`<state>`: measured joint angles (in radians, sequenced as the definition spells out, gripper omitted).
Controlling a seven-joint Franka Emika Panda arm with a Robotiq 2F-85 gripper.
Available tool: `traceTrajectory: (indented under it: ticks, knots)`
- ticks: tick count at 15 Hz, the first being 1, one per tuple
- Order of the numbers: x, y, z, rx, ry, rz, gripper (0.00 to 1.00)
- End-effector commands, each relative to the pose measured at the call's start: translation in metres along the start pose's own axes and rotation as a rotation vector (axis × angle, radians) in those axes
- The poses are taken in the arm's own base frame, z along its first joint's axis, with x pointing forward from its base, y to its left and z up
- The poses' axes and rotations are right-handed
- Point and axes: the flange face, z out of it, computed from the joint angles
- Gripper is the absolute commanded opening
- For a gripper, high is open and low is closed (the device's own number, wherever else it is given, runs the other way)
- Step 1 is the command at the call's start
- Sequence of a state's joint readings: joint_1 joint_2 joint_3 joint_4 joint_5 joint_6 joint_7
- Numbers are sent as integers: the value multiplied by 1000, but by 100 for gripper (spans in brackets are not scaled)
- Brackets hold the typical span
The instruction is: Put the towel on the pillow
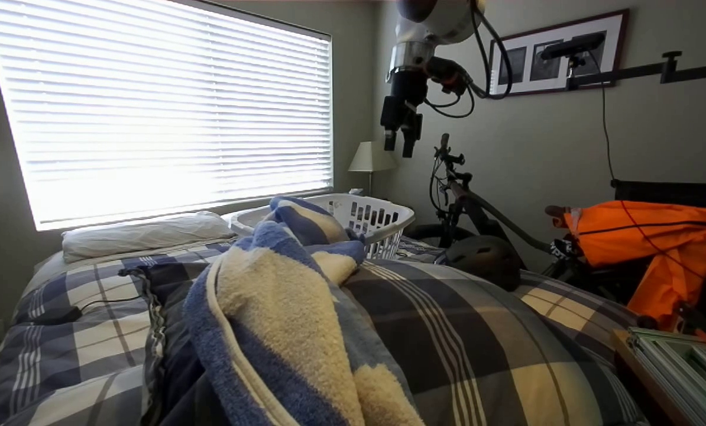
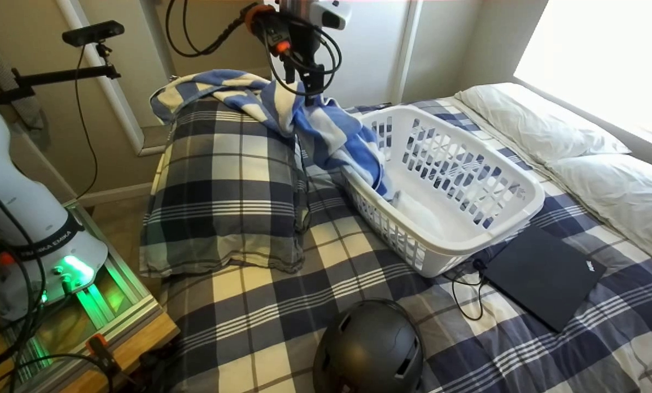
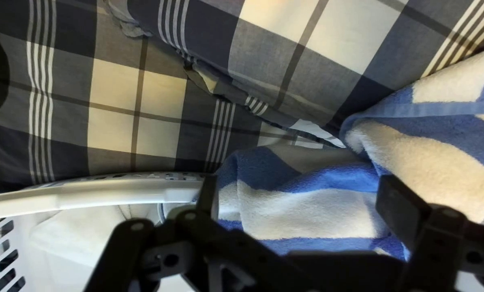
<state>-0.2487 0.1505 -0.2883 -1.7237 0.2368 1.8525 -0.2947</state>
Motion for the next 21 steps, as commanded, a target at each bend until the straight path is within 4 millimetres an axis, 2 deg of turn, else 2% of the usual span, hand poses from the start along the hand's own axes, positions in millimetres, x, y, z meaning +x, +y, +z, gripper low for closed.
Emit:
traceTrajectory:
  ticks: [1,5,10,13,17,21]
  knots:
    - [14,9,2,17,27,91,100]
    - [56,50,18,79,47,305,100]
    - [98,101,64,102,18,572,100]
    - [114,117,101,98,-43,723,100]
    - [129,126,144,100,-136,891,100]
    - [150,131,165,129,-104,950,100]
